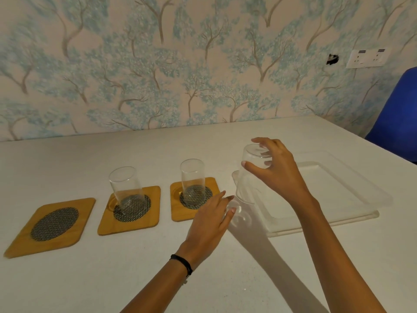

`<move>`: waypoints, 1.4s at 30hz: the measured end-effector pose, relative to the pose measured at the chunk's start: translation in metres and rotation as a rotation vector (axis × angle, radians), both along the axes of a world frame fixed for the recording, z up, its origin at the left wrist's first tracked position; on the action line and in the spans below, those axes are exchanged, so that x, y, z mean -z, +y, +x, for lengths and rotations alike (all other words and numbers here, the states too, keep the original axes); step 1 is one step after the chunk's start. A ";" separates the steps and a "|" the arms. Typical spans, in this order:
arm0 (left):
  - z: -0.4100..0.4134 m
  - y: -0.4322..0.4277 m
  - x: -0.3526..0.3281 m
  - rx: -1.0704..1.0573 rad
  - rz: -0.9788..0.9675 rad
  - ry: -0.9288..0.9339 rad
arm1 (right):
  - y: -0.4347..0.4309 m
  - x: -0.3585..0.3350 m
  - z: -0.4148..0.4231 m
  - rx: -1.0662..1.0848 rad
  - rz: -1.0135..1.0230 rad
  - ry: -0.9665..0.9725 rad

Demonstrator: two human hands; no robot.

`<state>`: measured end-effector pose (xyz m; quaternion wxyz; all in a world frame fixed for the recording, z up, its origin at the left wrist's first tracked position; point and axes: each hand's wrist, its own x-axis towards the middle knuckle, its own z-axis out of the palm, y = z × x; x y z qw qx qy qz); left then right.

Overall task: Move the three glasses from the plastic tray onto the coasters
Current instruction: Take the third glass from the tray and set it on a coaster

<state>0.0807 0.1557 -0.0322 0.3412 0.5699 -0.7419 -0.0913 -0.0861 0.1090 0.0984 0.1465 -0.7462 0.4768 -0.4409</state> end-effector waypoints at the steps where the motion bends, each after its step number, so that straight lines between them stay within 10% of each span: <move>1: 0.010 0.005 -0.001 0.002 -0.020 -0.008 | 0.002 0.000 0.008 -0.015 0.007 0.003; 42: 0.343 0.134 -0.011 -0.530 0.082 -0.094 | 0.062 0.011 0.266 -0.492 0.153 0.004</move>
